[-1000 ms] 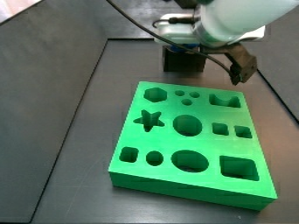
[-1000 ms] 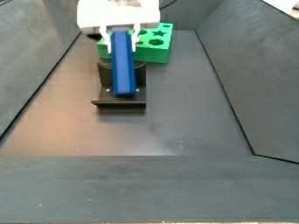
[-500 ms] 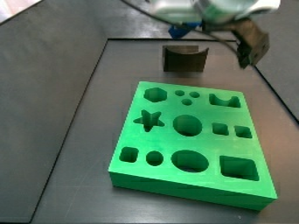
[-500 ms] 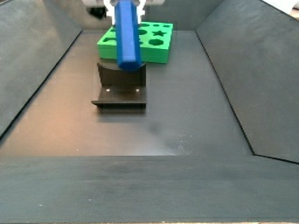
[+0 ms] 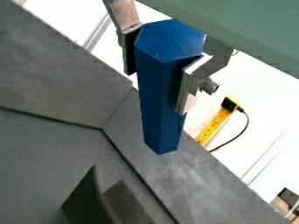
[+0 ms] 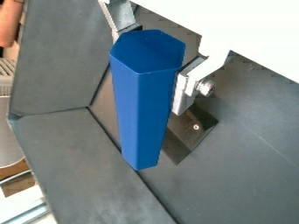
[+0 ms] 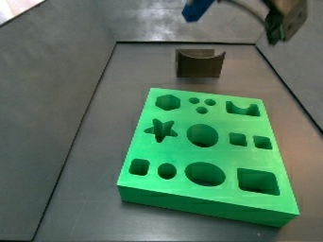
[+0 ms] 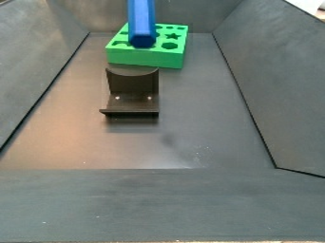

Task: Pick up the hexagon object. Move up. Place the hexagon object on the fixture. Regrasp the hexagon object. Move to above the board. Insert the hexagon object.
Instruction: Move to above the board.

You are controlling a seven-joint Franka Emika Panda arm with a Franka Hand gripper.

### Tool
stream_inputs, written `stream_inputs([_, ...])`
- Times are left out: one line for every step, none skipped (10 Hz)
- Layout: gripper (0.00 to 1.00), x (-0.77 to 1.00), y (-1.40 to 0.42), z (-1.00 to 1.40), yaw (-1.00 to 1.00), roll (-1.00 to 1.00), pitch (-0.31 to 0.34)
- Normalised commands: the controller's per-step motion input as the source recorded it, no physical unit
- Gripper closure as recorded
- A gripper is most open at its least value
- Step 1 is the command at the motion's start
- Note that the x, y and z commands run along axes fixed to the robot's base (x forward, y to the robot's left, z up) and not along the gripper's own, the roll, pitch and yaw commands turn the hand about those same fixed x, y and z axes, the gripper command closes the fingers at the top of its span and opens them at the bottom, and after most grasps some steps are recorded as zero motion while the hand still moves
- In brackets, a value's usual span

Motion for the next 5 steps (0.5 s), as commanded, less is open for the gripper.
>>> stream_inputs([1.0,-0.05,-0.01,0.29,-0.06,-0.04,0.064])
stream_inputs([1.0,-0.04,0.0,0.18,-0.05,-0.04,0.079])
stream_inputs([1.0,-0.81,-1.0,0.85,-0.13,-1.0,0.001])
stream_inputs([1.0,-0.83,-1.0,0.91,-0.12,-1.0,-0.007])
stream_inputs([1.0,-0.94,-1.0,0.99,-0.13,-1.0,-0.013])
